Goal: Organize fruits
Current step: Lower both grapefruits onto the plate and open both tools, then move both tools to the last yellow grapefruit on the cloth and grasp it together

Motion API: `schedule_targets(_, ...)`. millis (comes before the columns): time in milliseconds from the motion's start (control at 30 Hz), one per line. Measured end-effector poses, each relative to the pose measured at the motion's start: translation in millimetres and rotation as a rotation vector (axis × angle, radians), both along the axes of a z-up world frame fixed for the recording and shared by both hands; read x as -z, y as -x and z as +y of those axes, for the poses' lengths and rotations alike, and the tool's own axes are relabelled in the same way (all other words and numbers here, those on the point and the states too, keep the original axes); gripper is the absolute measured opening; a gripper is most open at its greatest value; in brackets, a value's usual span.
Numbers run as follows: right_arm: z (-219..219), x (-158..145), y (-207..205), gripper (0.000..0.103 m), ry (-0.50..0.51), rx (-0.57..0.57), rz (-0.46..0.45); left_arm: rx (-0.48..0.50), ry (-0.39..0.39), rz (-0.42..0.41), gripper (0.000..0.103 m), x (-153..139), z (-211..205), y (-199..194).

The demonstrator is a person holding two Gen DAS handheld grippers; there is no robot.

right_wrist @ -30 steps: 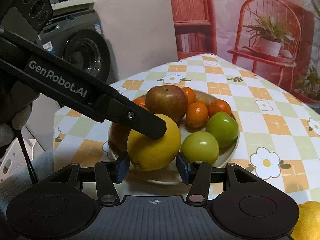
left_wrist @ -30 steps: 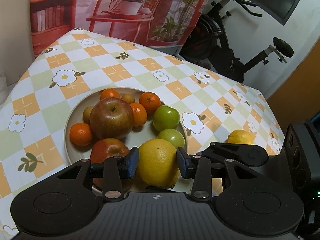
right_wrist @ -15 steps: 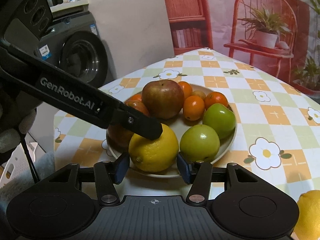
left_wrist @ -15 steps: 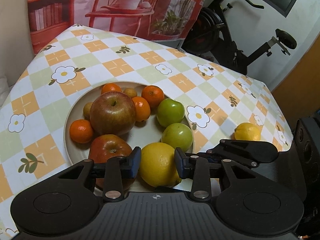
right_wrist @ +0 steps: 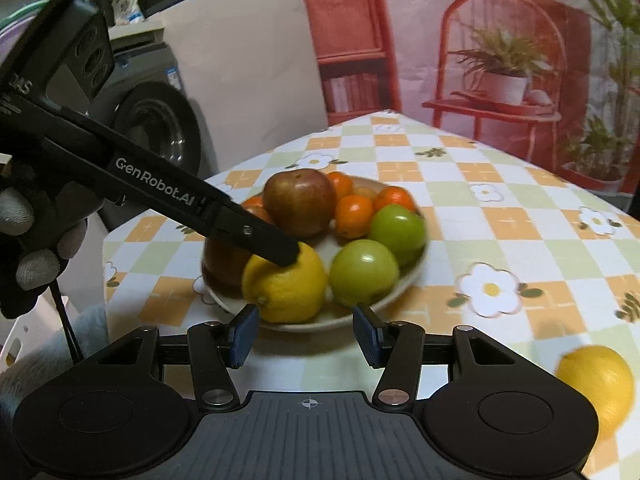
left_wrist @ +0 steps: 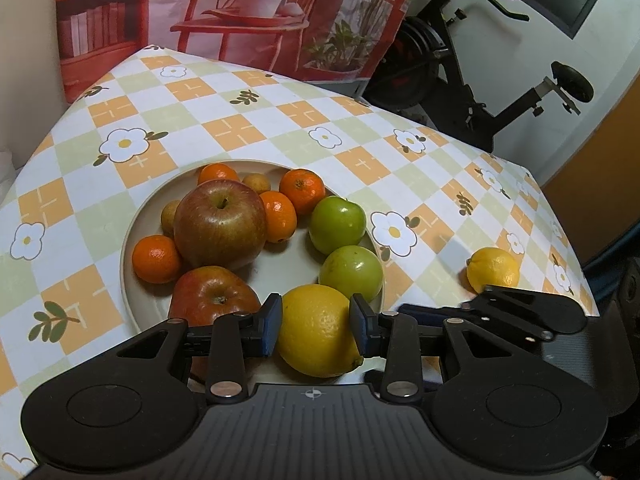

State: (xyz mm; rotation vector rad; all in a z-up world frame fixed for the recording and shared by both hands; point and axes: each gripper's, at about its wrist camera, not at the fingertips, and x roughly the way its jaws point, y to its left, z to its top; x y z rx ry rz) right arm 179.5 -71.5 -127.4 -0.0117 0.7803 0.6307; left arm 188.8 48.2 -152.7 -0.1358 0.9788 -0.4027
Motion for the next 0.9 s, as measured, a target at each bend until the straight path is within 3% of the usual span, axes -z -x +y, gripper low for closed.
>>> schedule_targets(333,-66,-16,13,0.049,-0.026,0.225,-0.097,-0.032,0.002,-0.067,0.040,-19,-14,2)
schedule_targets(467,-89,-18,15,0.049,-0.032,0.296,-0.127,-0.028,0.026,-0.103,0.045,-29,-25,1)
schedule_targets(900,-140,-3,36,0.049,-0.016,0.417,-0.123,0.038,0.006,-0.138,0.045,-30,-74,-11)
